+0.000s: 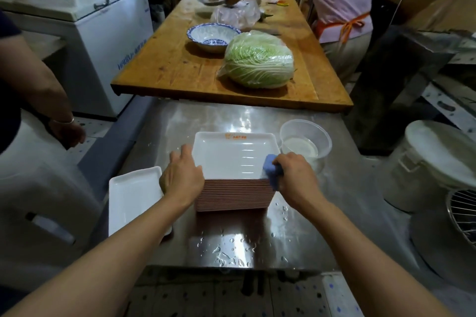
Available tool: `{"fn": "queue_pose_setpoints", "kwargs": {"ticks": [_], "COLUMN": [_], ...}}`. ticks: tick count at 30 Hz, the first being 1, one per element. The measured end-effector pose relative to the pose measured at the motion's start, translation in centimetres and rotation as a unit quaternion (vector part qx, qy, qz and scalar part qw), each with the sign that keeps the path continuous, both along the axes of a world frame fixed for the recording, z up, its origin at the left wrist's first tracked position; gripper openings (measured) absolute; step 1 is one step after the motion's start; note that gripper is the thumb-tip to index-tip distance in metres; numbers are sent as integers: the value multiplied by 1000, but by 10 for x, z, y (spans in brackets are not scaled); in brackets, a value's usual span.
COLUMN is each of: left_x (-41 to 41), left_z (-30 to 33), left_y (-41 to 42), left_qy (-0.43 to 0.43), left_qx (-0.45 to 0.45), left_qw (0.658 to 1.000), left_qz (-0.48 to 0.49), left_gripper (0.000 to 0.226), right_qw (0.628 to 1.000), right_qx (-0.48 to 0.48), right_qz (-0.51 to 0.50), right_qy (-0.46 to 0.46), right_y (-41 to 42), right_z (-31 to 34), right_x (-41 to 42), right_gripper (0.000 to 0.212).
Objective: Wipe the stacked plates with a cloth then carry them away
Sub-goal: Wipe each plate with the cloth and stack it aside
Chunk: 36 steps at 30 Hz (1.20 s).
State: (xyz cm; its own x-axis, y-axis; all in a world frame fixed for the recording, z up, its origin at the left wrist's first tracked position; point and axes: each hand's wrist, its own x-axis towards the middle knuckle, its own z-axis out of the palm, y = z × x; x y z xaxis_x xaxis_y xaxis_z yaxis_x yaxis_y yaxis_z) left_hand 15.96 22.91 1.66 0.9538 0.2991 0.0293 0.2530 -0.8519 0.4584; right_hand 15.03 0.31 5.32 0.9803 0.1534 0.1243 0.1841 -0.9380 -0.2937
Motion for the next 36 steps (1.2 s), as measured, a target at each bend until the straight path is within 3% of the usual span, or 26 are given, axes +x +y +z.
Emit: {"fn": "queue_pose_setpoints", "kwargs": {"ticks": [3, 6, 9, 13, 19, 22, 26, 32, 36], "left_x": [-12, -12, -12, -13, -17, -14, -11, -26, -40], "left_z": [6, 4, 10, 11, 19, 27, 53, 104, 121], "left_y": [-20, -41, -53, -59, -50, -46, -43, -38, -33], "left_qy": [-107, -84, -112, -172, -166, -147, -198, -251, -230], "left_qx": [84, 139, 209, 243, 163, 131, 127, -60, -207], "left_qw": [983, 957, 929, 908, 922, 942, 933, 940, 923], "left_qz": [-123, -241, -285, -295, -309, -270, -272, -223, -229], "left_gripper": [37, 36, 20, 21, 22, 7, 13, 11, 11], "right_qw": [993, 986, 982, 975, 964, 949, 929, 903, 900], "right_qx": [98, 137, 159, 187, 219, 259, 309, 328, 273], "right_qz": [-58, -81, -87, -106, -143, -171, -178, -128, -75], "right_qy": [-28, -46, -54, -58, -55, -52, -94, -245, -331], "right_y": [-13, -23, -30, -35, -37, -37, -29, 0, 20], "right_z": [8, 11, 9, 4, -4, -4, 8, 55, 83], "right_x": [-6, -11, -14, -19, -21, -24, -31, -44, -53], "right_gripper": [7, 5, 7, 6, 5, 7, 12, 18, 25]}}
